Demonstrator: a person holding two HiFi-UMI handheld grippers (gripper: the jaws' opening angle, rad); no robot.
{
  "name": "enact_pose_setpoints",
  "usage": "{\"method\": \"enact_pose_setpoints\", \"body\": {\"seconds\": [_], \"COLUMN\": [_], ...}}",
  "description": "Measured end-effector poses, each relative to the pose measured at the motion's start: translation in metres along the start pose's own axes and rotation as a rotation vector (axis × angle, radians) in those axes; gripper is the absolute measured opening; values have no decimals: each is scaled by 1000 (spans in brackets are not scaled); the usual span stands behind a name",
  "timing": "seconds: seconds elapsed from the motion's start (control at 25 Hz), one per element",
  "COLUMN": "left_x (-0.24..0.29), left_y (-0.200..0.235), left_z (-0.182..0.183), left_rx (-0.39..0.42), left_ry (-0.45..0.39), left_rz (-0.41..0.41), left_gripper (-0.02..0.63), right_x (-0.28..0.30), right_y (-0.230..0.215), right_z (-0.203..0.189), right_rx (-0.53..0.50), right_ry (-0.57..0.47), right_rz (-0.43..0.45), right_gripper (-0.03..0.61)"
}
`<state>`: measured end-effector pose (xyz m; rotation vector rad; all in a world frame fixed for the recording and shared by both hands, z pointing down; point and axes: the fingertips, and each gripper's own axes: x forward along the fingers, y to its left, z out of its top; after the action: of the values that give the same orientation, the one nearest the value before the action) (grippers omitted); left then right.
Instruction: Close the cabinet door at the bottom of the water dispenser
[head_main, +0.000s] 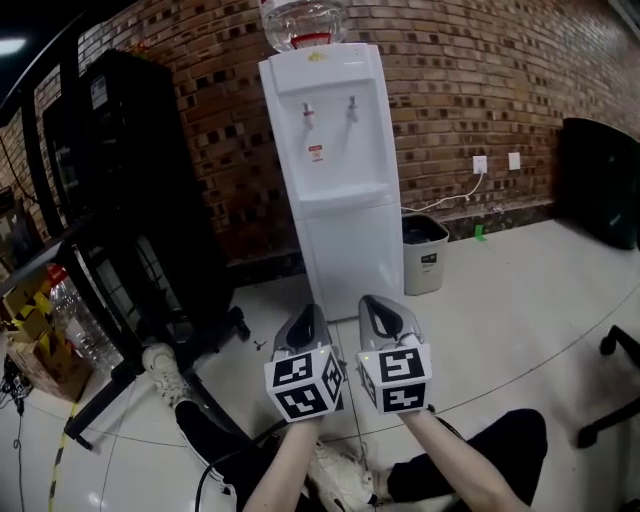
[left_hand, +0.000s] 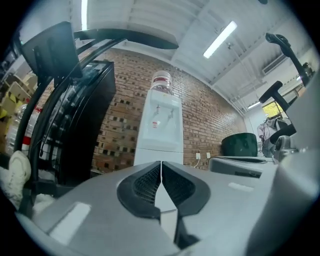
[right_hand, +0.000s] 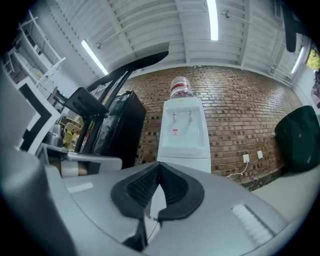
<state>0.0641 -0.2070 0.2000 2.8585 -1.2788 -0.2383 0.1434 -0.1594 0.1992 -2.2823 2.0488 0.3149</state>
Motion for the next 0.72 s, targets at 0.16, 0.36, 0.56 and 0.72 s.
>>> {"method": "enact_pose_setpoints", "body": {"seconds": [0.16,0.36,0.56,0.72], "left_x": [3,3,-1,-1], "left_y": [1,-4,-7,-10], "left_z": [2,-5,-5,-3], "left_rx": [15,27,37,44], "left_ry": [-9,8,7,12], "left_rz": [3,-4,-1,-4], "left_gripper": [14,14,14,14], "right_x": [3,0,-2,-4], "right_y": [-7,-20,-25,-26], "right_z": [1,-3,0,1], "right_rx": [33,35,20,17], "right_ry": [-3,10,10,18], "right_rz": [-6,-33,-40,-43], "right_gripper": [0,0,0,0]}}
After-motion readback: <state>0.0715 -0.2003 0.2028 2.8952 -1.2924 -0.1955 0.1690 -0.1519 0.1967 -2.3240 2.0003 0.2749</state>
